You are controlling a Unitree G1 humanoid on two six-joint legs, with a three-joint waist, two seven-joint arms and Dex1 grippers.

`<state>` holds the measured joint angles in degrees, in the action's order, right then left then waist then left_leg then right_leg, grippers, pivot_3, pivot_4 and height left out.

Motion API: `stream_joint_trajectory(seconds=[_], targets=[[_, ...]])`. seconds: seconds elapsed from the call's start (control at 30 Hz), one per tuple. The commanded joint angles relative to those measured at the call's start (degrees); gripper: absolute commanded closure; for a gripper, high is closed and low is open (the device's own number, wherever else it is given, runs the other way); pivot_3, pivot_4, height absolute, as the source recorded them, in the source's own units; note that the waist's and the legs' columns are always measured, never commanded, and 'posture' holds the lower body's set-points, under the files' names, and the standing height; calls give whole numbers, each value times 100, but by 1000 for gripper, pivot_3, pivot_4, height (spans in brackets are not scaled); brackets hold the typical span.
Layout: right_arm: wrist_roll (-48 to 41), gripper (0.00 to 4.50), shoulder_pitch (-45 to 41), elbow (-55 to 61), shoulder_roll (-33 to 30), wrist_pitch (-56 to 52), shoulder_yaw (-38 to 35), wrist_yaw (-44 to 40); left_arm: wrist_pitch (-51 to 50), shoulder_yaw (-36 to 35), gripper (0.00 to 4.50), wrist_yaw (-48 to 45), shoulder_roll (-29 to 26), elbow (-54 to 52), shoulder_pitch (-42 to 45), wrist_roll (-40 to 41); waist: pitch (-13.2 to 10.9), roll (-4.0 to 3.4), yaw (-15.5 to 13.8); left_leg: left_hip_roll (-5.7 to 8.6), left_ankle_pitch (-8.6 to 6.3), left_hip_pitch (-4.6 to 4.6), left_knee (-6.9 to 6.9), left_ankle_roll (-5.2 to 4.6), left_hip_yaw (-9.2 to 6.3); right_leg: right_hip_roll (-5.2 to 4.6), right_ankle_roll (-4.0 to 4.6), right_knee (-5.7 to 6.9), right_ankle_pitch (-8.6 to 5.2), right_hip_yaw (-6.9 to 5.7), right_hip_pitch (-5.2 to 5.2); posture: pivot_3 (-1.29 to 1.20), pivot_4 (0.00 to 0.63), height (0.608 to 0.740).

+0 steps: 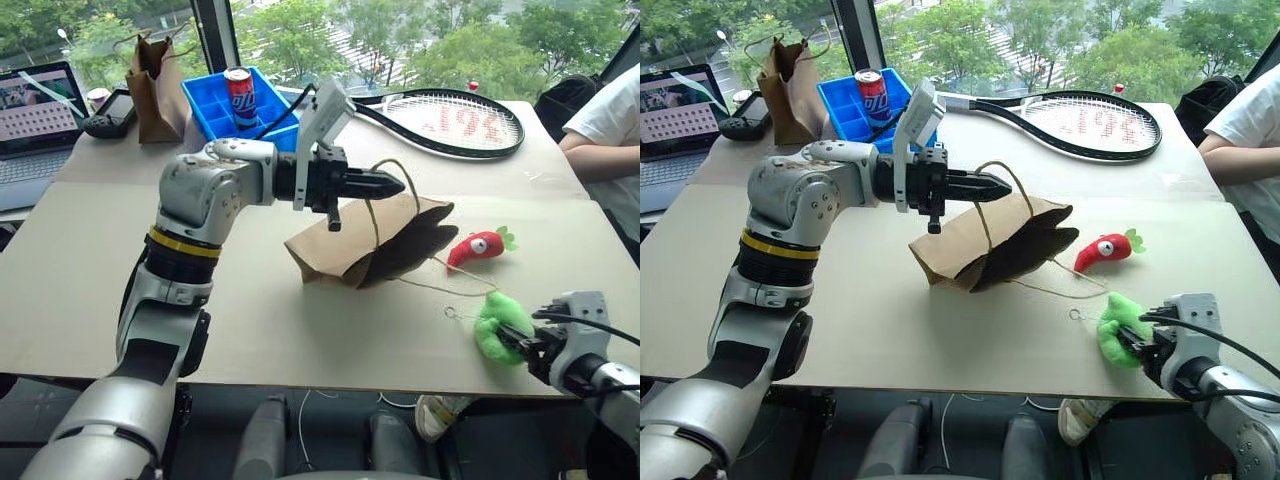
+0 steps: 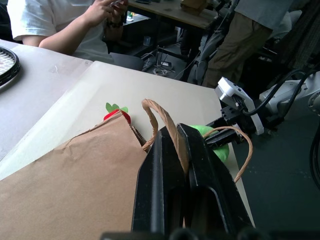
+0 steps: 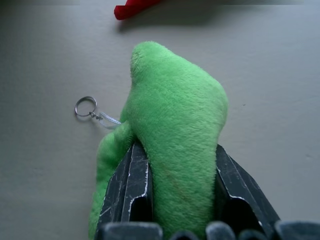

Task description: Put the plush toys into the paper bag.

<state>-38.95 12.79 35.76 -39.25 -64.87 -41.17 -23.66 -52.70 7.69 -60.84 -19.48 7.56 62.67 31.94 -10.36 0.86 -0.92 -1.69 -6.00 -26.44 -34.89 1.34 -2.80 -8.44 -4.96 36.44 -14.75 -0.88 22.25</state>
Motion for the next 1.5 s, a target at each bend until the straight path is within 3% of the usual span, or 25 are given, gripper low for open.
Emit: stream_joint_trajectory(seconds=[0.03,0.13,0.2,0.33,0.57,0.67,0.87,1.03,1.2,1.4,1.5], targets=[[-794,4299,-1060,128,-720,-169,-952,-126,-160,-153,4500,57,198,-119,142,287,-2,-2,54,0,0,0,-2,0,5,0,-3,-2,3,7,1,0,150,740],[-1202,4496,-1815,87,-1052,-461,-915,78,-184,-184,4500,86,240,-83,169,315,-4,0,84,-7,1,7,5,-1,2,9,-5,-20,21,6,-2,0,150,740],[-1861,4496,-2889,55,-1049,-628,-529,568,-186,-197,4500,85,249,-43,197,338,-6,-3,114,-20,1,6,8,-1,-4,23,-3,-23,20,3,-1,0,150,740],[-2852,4496,-3902,267,-129,-748,454,1672,-162,-219,4500,82,236,-18,234,336,-14,-4,159,-17,1,4,12,-3,-5,25,-22,-27,35,11,-1,0,150,740],[-4210,4496,-3428,534,1404,219,1244,3208,-220,-287,4500,144,181,-125,240,357,-19,-6,67,-1,1,-54,13,-5,-24,35,-12,-29,51,19,23,0,150,740],[-4605,4496,-3114,595,1413,647,1294,3368,-207,-293,4500,144,155,-115,246,347,-20,-7,55,4,1,-57,13,-5,-25,34,-16,-27,50,20,22,0,150,740],[-5258,4496,-2146,521,806,1368,796,3198,-174,-281,4500,138,148,-66,260,328,-20,-7,57,-18,5,-47,4,-10,-29,60,-11,-28,51,26,13,0,150,740],[-5108,4496,-1562,529,567,1618,1090,3078,-176,-310,4500,151,176,-22,314,344,-20,-7,78,-31,6,-40,4,-12,-29,81,2,-28,56,44,12,0,150,740],[-4288,4496,-1248,467,717,1774,1809,3001,-226,-358,4500,188,222,-92,342,402,-20,-8,111,-36,6,-35,6,-12,-29,88,11,-26,58,51,13,0,150,740],[-3245,4496,-1578,60,955,1845,2776,2886,-359,-407,4500,286,286,-206,351,587,-20,-8,122,-33,6,-36,4,-12,-27,89,8,-28,57,58,13,0,150,740],[-2611,4496,-1998,-126,603,1530,3334,2740,-414,-411,4500,332,357,-251,362,664,-20,-9,126,-31,7,-36,3,-12,-26,90,7,-27,57,64,14,0,150,740]])
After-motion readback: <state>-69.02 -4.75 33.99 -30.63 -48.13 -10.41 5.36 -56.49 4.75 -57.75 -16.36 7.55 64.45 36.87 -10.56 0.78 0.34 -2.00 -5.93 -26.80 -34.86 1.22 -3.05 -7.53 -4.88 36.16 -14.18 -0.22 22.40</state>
